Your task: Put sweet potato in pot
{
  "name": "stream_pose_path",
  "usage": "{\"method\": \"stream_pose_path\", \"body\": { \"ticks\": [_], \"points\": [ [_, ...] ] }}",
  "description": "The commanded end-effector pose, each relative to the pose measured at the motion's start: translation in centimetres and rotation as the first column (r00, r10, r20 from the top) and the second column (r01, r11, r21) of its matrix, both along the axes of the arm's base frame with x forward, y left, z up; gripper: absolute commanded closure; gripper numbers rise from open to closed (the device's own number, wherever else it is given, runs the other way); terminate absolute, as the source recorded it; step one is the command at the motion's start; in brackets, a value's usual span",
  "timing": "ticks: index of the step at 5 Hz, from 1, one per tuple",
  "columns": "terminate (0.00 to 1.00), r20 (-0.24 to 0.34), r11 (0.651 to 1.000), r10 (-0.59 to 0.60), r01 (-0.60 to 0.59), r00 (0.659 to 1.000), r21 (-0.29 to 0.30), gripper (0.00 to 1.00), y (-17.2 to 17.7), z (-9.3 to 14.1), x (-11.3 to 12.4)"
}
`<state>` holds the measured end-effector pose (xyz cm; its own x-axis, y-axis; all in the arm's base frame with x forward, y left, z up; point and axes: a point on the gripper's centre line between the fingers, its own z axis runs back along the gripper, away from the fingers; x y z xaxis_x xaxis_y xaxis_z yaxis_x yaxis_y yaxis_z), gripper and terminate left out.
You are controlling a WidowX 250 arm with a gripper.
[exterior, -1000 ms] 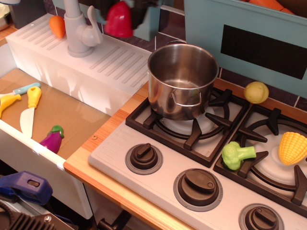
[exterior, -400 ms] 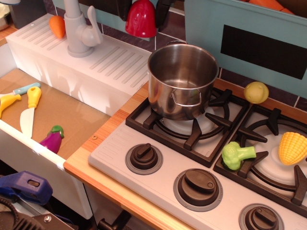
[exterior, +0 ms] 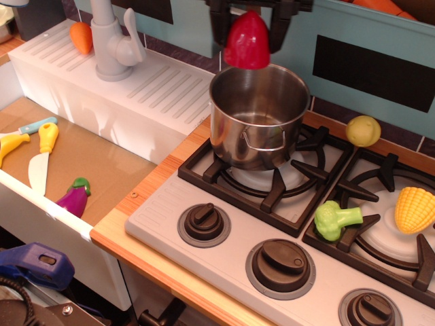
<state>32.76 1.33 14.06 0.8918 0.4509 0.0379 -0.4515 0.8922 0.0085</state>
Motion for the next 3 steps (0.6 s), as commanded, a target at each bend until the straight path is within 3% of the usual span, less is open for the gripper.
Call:
{"method": "stream_pose_path", "body": {
  "ticks": [1, 2, 3],
  "points": [
    [0.00, 0.112, 0.999, 0.029, -0.025, 0.993, -0.041, 0.00, -0.67, 1.21, -0.18],
    [0.00, 0.112, 0.999, 0.029, -0.025, 0.993, -0.041, 0.00, -0.67, 1.21, -0.18],
    [1.00, 0.112, 0.999, 0.029, -0.025, 0.993, -0.041, 0.00, -0.67, 1.21, -0.18]
  ]
}}
